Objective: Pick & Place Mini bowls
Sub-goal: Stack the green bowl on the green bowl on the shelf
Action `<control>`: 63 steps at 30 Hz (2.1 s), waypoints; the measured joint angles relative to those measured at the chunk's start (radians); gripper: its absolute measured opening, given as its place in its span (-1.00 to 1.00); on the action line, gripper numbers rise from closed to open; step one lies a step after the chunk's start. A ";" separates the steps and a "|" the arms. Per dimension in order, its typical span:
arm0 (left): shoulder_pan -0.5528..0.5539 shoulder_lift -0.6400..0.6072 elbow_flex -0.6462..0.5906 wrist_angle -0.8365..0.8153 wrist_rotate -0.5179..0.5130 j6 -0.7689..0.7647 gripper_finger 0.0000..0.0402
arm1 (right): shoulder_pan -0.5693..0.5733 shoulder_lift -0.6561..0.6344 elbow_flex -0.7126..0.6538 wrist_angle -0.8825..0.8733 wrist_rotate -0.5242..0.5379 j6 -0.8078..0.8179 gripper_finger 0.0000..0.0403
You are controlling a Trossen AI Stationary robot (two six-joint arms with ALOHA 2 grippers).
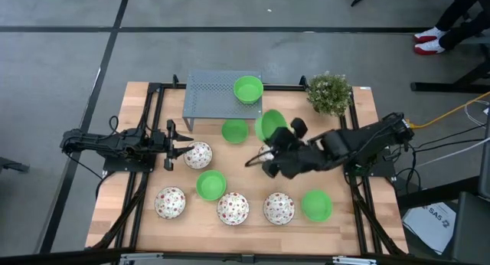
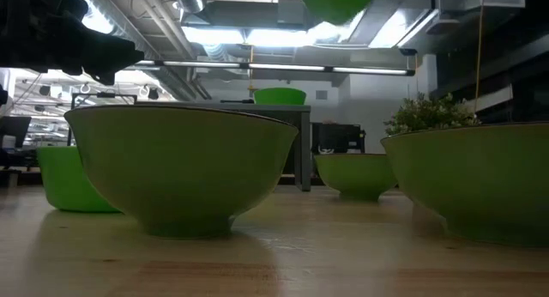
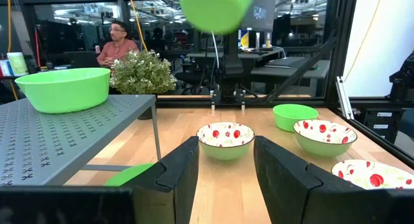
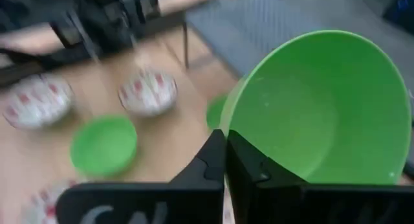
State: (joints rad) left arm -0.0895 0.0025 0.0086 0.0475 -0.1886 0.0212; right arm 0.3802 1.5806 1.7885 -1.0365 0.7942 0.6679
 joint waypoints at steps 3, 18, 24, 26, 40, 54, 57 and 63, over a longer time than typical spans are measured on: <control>0.000 0.000 0.000 0.000 0.000 0.000 -0.29 | -0.021 0.000 0.050 0.122 0.002 -0.128 -0.99; 0.000 0.000 0.000 0.000 0.000 0.000 -0.29 | -0.117 0.024 0.058 0.695 -0.144 -0.663 -0.97; 0.000 0.000 0.000 0.000 0.000 0.000 -0.29 | -0.173 0.031 0.058 0.702 -0.141 -0.877 -0.96; 0.000 0.000 0.000 0.000 0.000 0.000 -0.29 | -0.200 0.034 0.058 0.699 -0.141 -0.953 -0.96; 0.000 0.000 0.000 0.000 0.000 0.000 -0.29 | -0.437 0.043 0.057 0.609 -0.185 -1.060 -0.96; 0.000 0.000 0.000 0.000 0.000 0.000 -0.29 | -0.537 0.064 0.057 0.416 -0.332 -0.906 -0.96; 0.000 0.000 0.000 0.000 0.000 0.000 -0.29 | -0.546 0.100 0.057 0.395 -0.338 -0.891 -0.96; 0.000 0.000 0.000 0.000 0.000 0.000 -0.29 | -0.581 0.178 0.057 0.395 -0.373 -0.885 -0.96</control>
State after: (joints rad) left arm -0.0898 0.0025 0.0083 0.0476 -0.1884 0.0210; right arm -0.2009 1.7590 1.8454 -0.6412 0.4214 -0.2169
